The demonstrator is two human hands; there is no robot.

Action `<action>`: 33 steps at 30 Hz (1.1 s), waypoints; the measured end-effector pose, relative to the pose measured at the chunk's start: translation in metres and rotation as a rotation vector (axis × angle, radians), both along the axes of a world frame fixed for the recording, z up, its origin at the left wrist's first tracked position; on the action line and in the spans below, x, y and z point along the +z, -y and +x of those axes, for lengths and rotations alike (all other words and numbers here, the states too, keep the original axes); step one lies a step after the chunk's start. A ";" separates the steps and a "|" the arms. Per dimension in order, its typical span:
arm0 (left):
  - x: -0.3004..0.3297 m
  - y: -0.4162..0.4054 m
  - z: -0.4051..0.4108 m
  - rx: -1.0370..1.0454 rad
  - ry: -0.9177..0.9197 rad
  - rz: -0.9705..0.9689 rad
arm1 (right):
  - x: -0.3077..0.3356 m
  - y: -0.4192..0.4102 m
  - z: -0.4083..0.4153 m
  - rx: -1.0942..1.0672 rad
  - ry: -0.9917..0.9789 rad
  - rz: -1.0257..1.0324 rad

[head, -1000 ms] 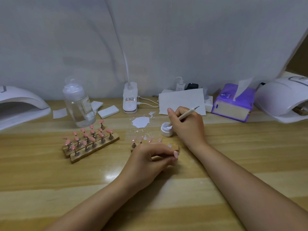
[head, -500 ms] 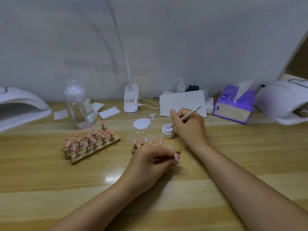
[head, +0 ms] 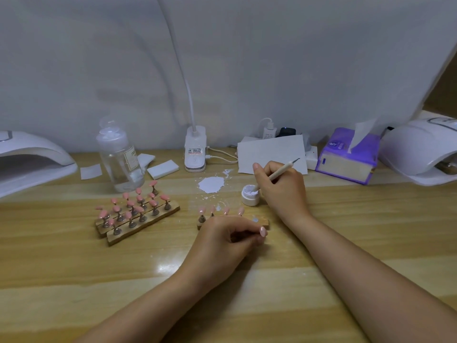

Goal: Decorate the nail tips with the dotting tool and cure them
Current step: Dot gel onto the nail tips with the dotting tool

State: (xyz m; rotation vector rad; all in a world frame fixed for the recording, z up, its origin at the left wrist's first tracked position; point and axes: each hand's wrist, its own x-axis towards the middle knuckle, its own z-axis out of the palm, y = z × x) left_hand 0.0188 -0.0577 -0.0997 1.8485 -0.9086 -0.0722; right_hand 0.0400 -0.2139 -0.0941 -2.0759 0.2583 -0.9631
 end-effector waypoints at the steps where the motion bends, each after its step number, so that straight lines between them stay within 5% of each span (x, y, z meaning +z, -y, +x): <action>1: 0.000 0.000 0.000 0.004 -0.005 -0.001 | 0.000 0.000 -0.001 0.001 0.012 0.008; 15: 0.002 -0.001 -0.001 -0.004 -0.028 -0.016 | 0.044 -0.011 -0.025 0.169 0.259 0.433; 25: 0.002 0.001 0.000 -0.025 -0.122 -0.016 | 0.012 -0.021 -0.074 0.262 0.070 0.630; 33: -0.002 0.001 0.004 -0.025 0.000 0.009 | 0.004 -0.026 -0.070 0.371 0.069 0.588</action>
